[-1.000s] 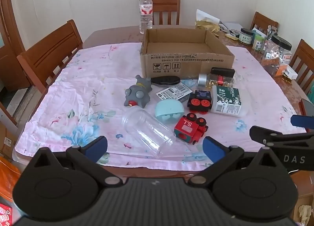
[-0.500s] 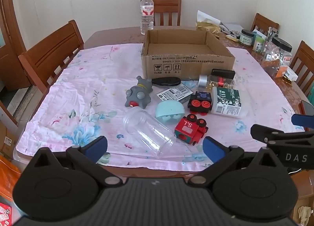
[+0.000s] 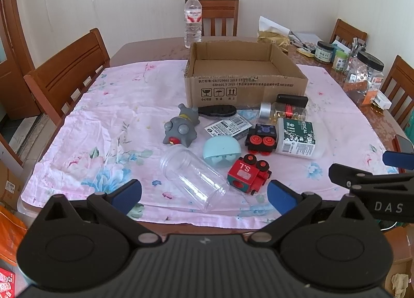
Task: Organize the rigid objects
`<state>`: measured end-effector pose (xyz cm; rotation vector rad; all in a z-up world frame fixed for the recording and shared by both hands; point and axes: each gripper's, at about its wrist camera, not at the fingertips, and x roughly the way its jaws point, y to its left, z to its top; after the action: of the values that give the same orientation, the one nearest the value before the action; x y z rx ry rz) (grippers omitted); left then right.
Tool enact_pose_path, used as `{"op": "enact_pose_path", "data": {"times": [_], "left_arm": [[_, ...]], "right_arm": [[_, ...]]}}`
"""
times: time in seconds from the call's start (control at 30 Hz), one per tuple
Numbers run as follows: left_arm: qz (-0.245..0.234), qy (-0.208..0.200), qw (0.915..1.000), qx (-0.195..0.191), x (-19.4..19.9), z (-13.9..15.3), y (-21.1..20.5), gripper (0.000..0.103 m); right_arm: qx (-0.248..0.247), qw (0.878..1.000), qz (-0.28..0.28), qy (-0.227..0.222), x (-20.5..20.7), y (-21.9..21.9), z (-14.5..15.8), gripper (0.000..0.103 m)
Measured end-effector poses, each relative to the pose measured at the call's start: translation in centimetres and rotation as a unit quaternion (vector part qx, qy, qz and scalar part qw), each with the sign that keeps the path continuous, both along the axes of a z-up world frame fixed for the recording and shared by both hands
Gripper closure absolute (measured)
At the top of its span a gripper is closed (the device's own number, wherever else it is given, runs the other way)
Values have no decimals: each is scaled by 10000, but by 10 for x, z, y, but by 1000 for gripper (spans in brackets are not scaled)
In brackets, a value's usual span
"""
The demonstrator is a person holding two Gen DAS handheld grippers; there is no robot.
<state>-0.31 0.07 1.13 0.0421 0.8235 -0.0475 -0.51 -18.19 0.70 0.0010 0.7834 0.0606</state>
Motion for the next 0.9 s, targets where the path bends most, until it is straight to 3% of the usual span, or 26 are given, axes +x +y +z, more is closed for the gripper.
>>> {"op": "enact_pose_path", "data": {"times": [0.9], "left_arm": [[-7, -46, 10000, -82, 0, 3, 3, 1]], "right_arm": [[-35, 10000, 28, -67, 2, 3, 4, 0]]}}
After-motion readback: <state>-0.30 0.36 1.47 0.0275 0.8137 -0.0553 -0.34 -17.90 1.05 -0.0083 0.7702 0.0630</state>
